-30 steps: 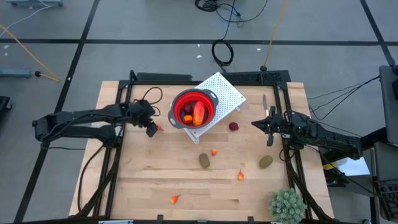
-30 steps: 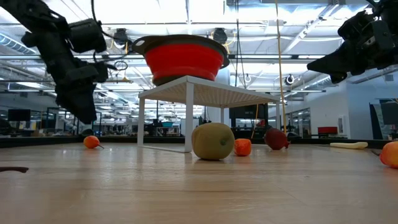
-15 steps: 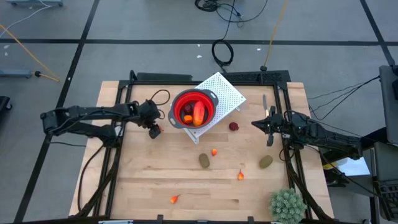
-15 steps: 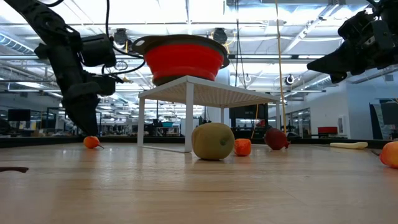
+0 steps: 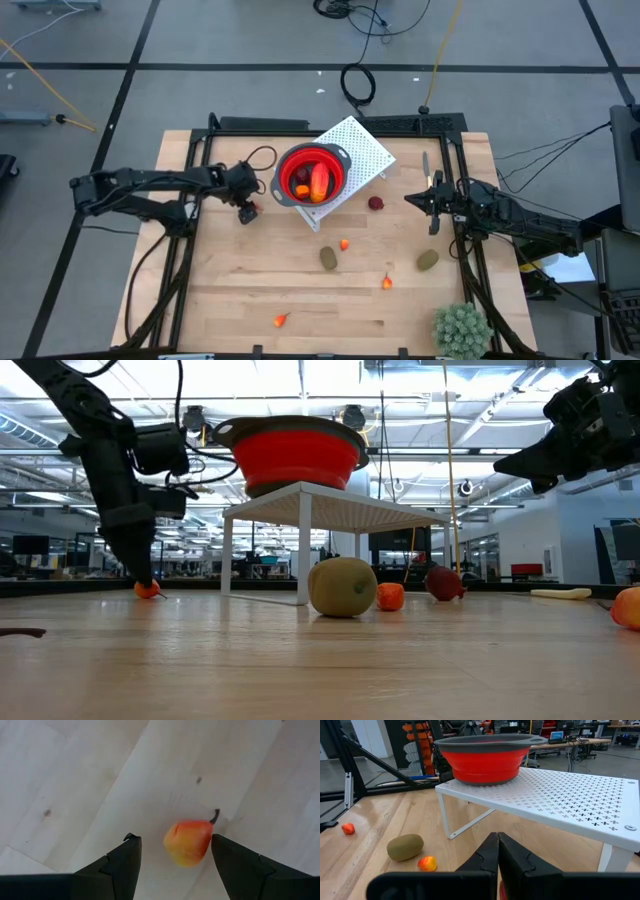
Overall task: Pick & Place Fruit
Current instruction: Put the pear into the red strainer bowl on the shelf
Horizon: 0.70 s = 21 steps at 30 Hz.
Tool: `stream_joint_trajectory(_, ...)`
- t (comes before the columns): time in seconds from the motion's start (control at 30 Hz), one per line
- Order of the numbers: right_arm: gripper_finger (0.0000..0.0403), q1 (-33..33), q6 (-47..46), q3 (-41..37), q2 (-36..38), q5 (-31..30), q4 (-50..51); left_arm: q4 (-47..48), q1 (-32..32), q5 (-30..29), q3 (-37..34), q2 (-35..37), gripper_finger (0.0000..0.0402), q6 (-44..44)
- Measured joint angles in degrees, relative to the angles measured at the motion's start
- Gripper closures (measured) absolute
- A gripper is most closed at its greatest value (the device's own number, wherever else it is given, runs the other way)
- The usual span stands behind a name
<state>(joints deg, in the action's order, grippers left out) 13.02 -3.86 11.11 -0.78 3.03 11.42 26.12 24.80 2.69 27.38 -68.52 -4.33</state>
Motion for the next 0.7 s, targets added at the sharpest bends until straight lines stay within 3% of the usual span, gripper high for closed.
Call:
stream_joint_trajectory(0.33, 0.0403, 0.0, -0.2, 0.0, 0.0, 0.0, 0.0, -3.9, 0.0, 0.0, 0.0, -5.3, 0.0163, 0.2)
stream_joint_trajectory(0.7, 0.0403, 0.0, -0.2, 0.0, 0.0, 0.0, 0.0, -4.1, 0.0, 1.0, 0.2, -5.7, 0.0163, 1.7)
